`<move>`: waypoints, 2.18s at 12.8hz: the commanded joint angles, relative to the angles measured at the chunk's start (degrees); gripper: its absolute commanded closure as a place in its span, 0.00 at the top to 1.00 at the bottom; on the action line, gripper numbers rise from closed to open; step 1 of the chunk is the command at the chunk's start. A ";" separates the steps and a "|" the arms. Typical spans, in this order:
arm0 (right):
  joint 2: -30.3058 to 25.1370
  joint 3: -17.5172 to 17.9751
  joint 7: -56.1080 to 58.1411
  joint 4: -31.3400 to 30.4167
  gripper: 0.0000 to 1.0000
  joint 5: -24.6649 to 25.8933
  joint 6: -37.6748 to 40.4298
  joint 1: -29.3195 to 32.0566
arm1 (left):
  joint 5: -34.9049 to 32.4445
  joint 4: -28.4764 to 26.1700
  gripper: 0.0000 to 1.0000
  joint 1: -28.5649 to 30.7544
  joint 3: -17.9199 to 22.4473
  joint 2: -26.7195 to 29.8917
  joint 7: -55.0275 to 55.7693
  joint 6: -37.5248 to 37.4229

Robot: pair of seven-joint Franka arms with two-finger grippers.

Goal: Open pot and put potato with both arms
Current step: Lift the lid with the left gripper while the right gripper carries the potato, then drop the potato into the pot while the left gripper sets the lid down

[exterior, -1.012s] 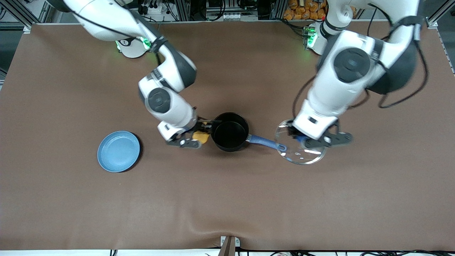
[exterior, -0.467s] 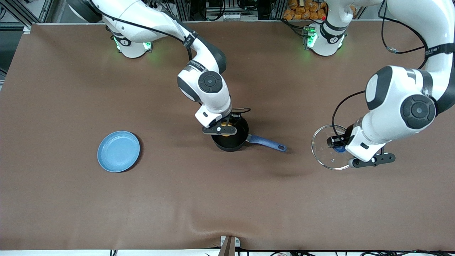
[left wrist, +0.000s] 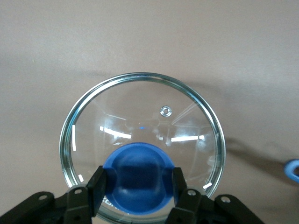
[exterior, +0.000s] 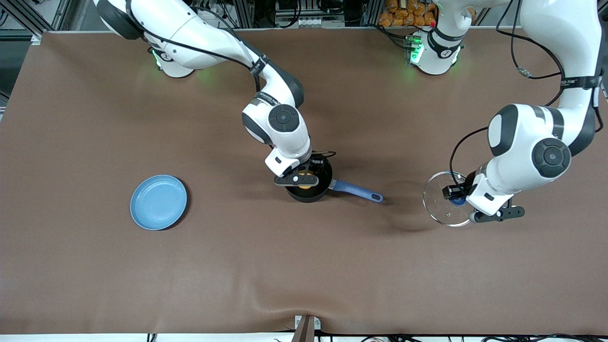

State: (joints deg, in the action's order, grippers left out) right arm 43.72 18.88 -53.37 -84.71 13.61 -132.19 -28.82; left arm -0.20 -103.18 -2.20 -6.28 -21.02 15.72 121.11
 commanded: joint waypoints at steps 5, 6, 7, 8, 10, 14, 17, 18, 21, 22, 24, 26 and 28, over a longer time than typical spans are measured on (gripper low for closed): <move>5.06 -3.59 -3.41 4.99 0.11 1.68 -0.08 -5.01 | 0.29 -13.62 0.00 0.71 -0.57 6.33 -2.53 11.42; 5.24 -3.59 -3.50 4.91 0.11 1.68 -0.17 -5.10 | 0.20 -14.85 0.00 0.62 -0.57 6.69 -2.71 12.30; 5.50 -3.94 -3.50 4.99 0.11 1.68 -0.17 -5.19 | 0.20 -16.25 0.00 0.53 -0.66 6.95 -2.71 13.88; 5.68 -4.03 -3.76 4.91 0.11 1.68 -0.26 -5.28 | 0.20 -17.83 0.00 0.36 -0.66 7.13 -2.71 15.63; 5.77 -4.99 -3.94 4.99 0.13 1.68 -0.26 -6.33 | 0.03 -19.95 0.00 0.18 -0.66 6.95 -3.14 18.98; 5.68 -5.00 -4.99 4.99 0.69 1.59 -0.26 -6.33 | -1.03 -24.17 0.00 0.62 -0.66 6.87 -3.50 23.21; 5.15 -5.00 -4.64 5.17 1.00 1.77 -0.17 -6.07 | -1.03 -25.14 0.00 0.62 -0.57 6.60 -3.59 23.21; 4.98 -5.00 -4.29 5.95 1.00 1.85 0.00 -6.07 | -1.55 -25.14 0.00 0.71 -0.57 6.25 -4.02 23.21; 3.13 -4.73 -3.50 6.31 1.00 3.35 0.70 -5.45 | -2.79 -25.06 0.00 2.63 -0.49 4.94 -4.99 24.08; 2.00 -4.56 -3.41 6.31 1.00 3.26 2.54 -5.37 | -3.31 -25.06 0.00 2.73 -0.49 4.32 -5.60 24.44; -0.02 -4.47 -2.19 6.40 1.00 3.26 5.97 -5.28 | -3.32 -24.71 0.06 2.73 -0.49 3.18 -5.87 24.62; -3.09 -4.29 1.06 6.40 1.00 3.09 10.53 -4.14 | -3.32 -23.83 0.96 2.73 -0.57 2.82 -5.52 24.53; -7.48 -4.20 5.35 6.31 1.00 2.21 15.10 -1.69 | -3.32 -21.73 1.00 2.73 -0.57 3.08 -5.61 24.18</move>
State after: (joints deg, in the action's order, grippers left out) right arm 41.14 14.06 -51.91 -76.88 15.75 -120.87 -33.25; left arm -2.21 -126.95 0.26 -6.62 -18.47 10.09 145.30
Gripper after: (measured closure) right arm 0.000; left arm 0.229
